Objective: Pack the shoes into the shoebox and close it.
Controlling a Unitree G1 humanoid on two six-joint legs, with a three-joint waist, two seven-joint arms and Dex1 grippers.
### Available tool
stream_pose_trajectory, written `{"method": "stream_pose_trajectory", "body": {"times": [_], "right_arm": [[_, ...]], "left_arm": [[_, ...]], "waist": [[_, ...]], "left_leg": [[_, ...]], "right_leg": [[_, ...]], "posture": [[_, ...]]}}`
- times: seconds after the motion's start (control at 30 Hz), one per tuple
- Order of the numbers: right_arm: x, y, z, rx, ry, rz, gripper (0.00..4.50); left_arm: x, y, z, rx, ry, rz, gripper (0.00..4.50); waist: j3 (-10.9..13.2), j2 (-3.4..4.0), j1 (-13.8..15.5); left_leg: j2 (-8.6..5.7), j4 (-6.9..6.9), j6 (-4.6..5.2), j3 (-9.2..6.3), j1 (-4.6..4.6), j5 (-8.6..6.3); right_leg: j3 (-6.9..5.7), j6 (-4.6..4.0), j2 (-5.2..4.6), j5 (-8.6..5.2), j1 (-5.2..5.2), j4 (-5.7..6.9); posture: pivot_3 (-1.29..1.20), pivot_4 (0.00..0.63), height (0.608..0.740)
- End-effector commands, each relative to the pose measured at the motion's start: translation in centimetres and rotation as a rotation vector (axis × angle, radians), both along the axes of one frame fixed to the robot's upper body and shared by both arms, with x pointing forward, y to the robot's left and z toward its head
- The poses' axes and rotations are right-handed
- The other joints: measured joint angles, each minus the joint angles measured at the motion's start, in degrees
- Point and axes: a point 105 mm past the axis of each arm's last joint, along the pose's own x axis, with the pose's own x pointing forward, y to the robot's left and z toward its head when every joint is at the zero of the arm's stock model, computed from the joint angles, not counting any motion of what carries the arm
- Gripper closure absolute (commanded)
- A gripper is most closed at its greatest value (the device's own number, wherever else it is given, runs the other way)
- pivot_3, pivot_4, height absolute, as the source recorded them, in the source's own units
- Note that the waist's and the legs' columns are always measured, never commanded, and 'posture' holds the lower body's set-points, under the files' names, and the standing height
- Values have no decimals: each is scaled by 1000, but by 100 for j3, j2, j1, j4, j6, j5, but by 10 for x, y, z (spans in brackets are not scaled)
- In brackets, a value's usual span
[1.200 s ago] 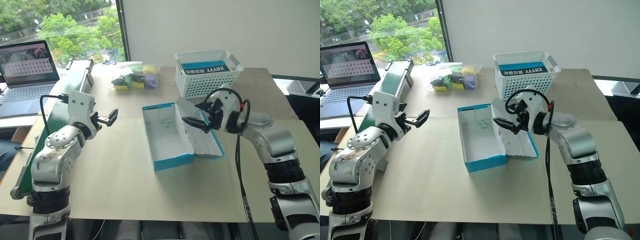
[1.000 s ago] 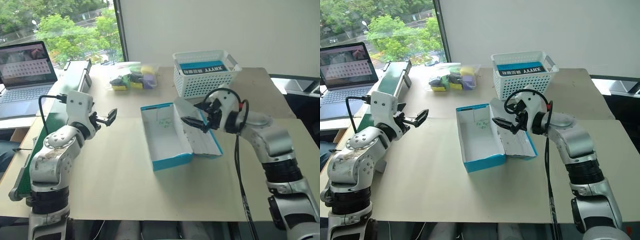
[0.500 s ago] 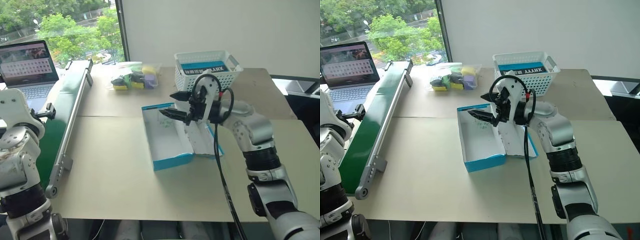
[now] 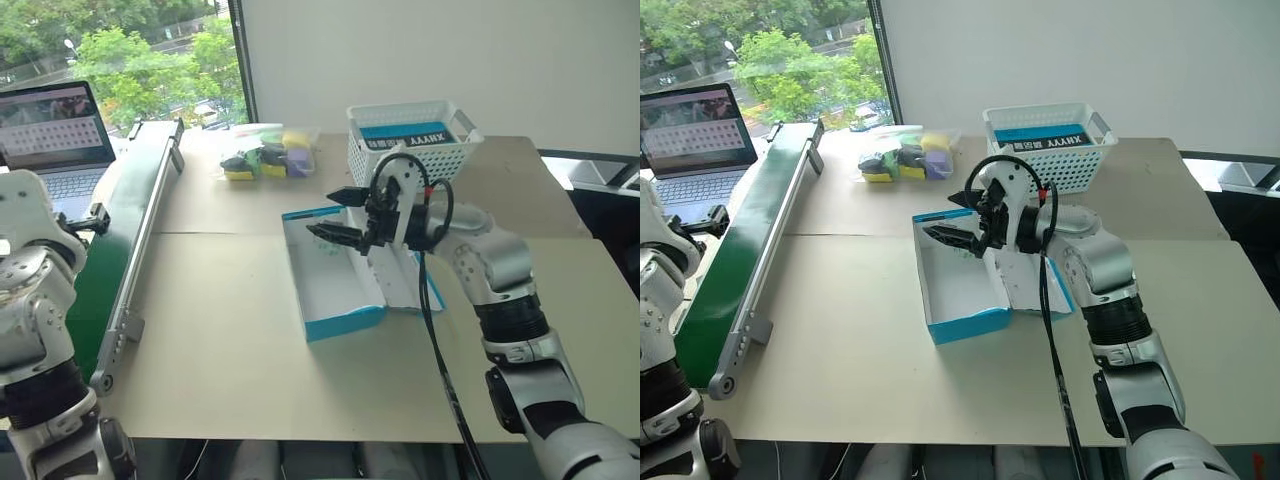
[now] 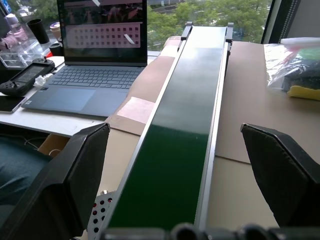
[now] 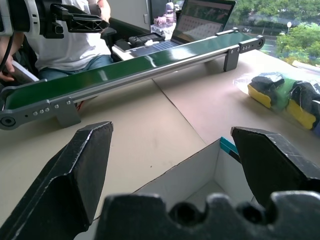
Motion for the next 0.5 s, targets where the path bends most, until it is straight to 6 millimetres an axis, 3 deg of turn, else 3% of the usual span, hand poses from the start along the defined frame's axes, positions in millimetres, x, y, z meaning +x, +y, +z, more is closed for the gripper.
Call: {"method": "stream_pose_trajectory", "body": {"times": [0.03,0.17,0.4,0.5], "right_arm": [[-3,-6,17,28,-62,-40,42],[1,-10,20,20,-82,-74,42],[5,-11,22,11,-97,-93,42],[4,-9,24,9,-103,-88,42]], "left_arm": [[10,-3,21,28,-69,-16,0],[14,16,13,-26,-43,44,0],[22,16,-20,-152,88,1,0],[24,24,-19,-149,88,17,0]], "waist": [[0,-1,-2],[0,-1,-41],[0,-1,-29],[0,-1,-30]], "left_leg": [[0,0,0,0,0,0],[1,-1,0,2,0,0],[0,-2,0,2,0,0],[1,-2,0,1,0,0]], "right_leg": [[0,0,0,0,0,0],[1,0,0,0,-4,0],[0,0,0,0,-6,2],[0,0,1,0,-5,4]], "posture": [[0,150,740],[0,150,740],[0,150,740],[0,150,740]]}}
